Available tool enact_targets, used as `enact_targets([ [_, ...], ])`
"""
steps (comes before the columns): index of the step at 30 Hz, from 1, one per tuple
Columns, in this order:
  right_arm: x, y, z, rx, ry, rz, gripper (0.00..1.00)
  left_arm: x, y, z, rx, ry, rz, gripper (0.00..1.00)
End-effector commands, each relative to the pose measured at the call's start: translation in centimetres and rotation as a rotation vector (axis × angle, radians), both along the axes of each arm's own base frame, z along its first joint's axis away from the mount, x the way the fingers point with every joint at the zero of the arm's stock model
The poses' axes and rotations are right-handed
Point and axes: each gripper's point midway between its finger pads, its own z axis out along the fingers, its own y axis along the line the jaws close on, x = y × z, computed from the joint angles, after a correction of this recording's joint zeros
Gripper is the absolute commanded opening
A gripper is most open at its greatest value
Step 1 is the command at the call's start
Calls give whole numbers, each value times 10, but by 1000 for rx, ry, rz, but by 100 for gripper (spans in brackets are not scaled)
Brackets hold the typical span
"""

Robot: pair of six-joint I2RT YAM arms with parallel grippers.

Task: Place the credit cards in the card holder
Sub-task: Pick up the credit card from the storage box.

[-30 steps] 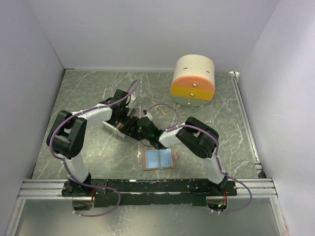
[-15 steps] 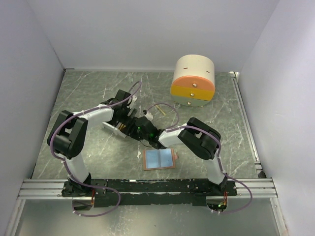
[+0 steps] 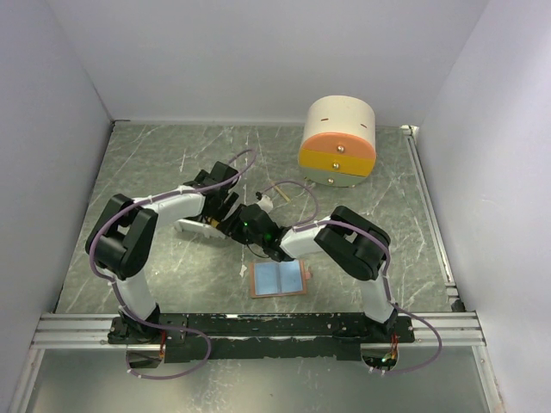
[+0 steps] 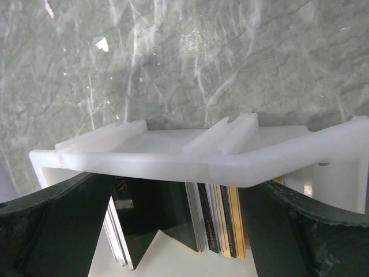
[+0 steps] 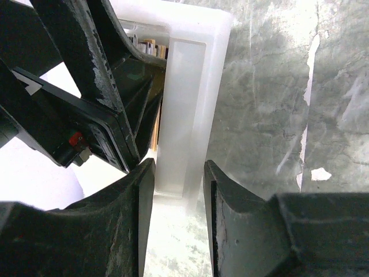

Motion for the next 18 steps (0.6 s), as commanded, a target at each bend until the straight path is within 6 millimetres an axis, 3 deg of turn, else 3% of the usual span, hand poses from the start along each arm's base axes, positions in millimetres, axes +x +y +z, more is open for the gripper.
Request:
enact_targets([
  [1, -10, -39, -50, -191, 69, -44, 37, -2, 16, 9, 88, -32, 35, 97],
  [9, -14, -40, -54, -208, 74, -49, 35, 1, 27, 23, 134, -90, 87, 95],
  [18, -16, -42, -57, -232, 80, -61, 33, 0, 36, 23, 184, -96, 134, 93],
])
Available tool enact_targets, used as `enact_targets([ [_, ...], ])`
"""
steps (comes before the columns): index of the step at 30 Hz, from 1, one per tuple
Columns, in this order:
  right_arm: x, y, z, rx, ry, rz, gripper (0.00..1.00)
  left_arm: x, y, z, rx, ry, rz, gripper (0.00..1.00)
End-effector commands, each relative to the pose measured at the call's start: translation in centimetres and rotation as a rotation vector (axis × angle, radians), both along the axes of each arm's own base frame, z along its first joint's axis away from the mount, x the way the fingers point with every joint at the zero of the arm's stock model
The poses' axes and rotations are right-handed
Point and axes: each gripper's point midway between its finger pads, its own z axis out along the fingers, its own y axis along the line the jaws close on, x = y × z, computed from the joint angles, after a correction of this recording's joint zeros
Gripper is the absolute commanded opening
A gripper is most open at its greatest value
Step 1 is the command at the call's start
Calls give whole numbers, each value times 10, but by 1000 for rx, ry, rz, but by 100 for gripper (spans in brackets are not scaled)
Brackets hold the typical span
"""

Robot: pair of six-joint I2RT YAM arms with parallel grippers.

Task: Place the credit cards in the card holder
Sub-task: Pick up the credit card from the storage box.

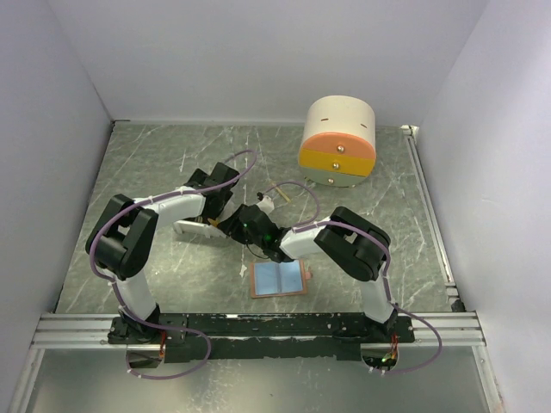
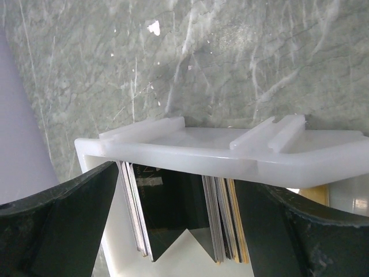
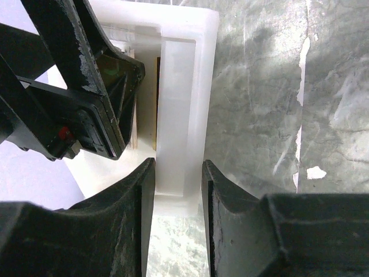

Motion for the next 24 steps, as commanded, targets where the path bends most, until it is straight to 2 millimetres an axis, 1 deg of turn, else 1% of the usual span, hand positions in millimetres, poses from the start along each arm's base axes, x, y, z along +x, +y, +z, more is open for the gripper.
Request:
enact_targets([
  [1, -18, -41, -58, -232, 89, -29, 33, -2, 13, 10, 61, -28, 52, 92],
  [5, -19, -42, -58, -239, 91, -30, 33, -2, 19, 11, 79, -41, 85, 92],
  [10, -20, -42, -60, -243, 96, -29, 32, 1, 30, 21, 71, -72, 131, 92],
  [14, -21, -42, -60, -250, 96, -30, 32, 2, 39, 21, 53, -70, 162, 92],
  [19, -21, -44, -61, -255, 97, -32, 32, 2, 43, 22, 47, -68, 176, 92],
  [24, -22, -46, -63, -265, 100, -36, 31, 4, 44, 30, 12, -85, 183, 92],
])
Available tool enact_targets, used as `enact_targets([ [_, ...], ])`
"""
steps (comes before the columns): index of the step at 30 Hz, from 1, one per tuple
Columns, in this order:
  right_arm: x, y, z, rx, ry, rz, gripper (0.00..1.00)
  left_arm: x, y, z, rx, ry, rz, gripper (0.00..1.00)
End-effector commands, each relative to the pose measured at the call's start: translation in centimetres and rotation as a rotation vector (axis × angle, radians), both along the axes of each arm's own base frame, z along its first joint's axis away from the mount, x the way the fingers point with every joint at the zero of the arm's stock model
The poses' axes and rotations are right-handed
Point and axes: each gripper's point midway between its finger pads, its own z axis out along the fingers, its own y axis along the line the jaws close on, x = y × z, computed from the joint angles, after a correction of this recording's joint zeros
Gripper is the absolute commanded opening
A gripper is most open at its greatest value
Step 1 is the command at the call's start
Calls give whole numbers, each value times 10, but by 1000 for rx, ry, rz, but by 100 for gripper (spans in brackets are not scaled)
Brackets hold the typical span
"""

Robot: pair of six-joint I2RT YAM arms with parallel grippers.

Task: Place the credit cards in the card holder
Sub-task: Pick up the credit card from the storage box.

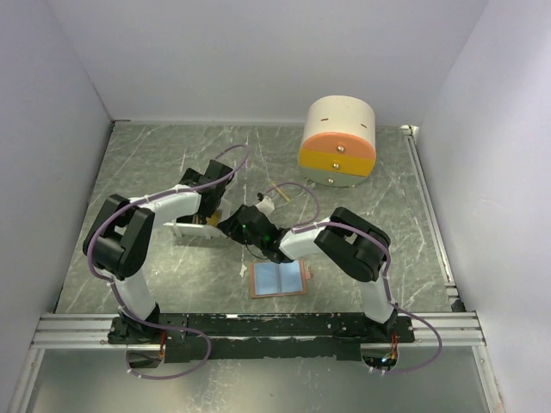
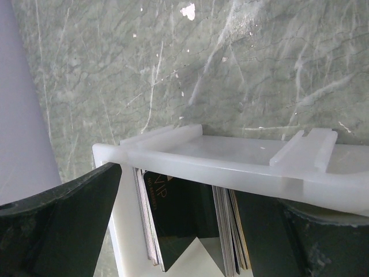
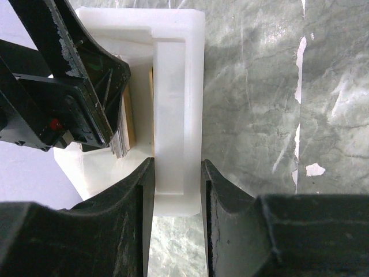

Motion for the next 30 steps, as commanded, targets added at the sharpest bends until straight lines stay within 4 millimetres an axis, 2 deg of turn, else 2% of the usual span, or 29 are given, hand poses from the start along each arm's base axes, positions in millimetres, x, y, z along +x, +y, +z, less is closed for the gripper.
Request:
enact_targets([
  [1, -22, -45, -62, -253, 102, -14, 31, 5, 21, 28, 0, -50, 64, 92],
  [9, -21, -42, -60, -251, 103, -10, 30, 7, 22, 30, -56, -53, 65, 89],
  [14, -21, -43, -62, -255, 104, -9, 29, 5, 27, 23, -39, -31, 75, 88],
  [23, -23, -51, -68, -275, 114, -24, 28, 6, 48, 32, -21, -60, 146, 82],
  [30, -24, -51, -68, -272, 116, -22, 27, 4, 59, 27, -51, -44, 188, 83],
])
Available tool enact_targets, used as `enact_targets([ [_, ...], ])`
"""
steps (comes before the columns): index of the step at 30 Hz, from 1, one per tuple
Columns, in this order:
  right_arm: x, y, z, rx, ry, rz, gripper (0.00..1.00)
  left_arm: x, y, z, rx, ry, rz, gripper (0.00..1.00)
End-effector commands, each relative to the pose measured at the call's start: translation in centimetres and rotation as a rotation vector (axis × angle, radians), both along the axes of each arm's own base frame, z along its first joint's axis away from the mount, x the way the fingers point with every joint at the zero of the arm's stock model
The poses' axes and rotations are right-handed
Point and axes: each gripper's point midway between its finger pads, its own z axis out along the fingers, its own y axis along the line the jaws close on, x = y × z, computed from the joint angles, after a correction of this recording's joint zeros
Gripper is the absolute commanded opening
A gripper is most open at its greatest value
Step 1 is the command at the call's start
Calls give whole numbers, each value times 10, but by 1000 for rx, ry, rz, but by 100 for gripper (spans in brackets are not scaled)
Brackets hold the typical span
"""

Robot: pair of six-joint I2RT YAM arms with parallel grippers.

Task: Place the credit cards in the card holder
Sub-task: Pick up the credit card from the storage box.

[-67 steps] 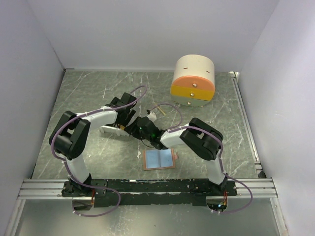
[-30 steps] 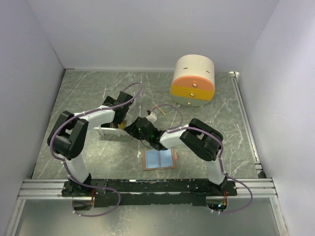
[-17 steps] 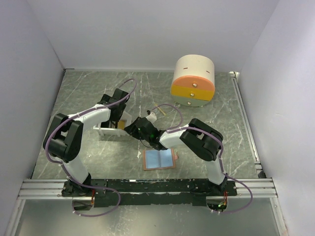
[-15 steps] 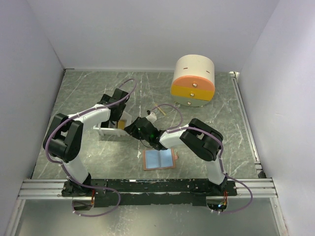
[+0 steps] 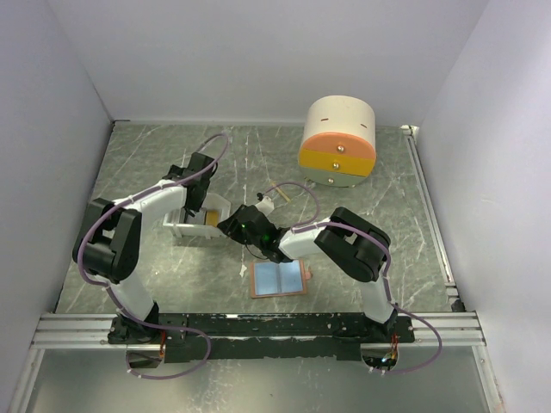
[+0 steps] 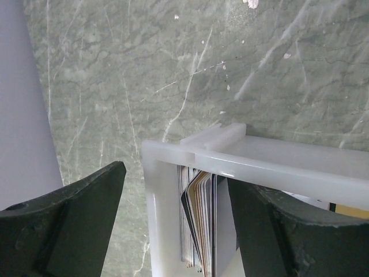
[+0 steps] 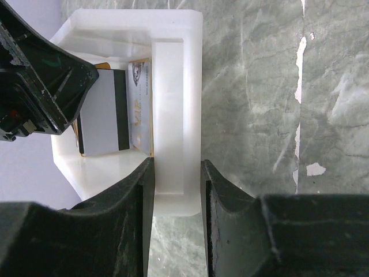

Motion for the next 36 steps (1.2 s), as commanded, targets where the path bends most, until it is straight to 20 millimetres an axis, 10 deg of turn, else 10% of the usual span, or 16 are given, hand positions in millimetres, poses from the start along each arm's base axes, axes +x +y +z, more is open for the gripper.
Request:
enact_targets([
  [1, -24, -51, -68, -263, 112, -17, 27, 5, 22, 13, 2, -35, 79, 83],
  [15, -23, -57, -41, -238, 57, -50, 25, 18, -32, -14, -235, 114, -115, 68],
  [25, -24, -31, -22, -211, 6, 64, 42, 35, -71, -16, -369, 119, -287, 71],
  [30, -11, -35, -7, -258, -38, 71, 60, 35, -67, -12, -348, 107, -276, 77],
  [36, 5, -32, 1, -270, -63, 80, 57, 31, -52, -10, -287, 112, -226, 75],
])
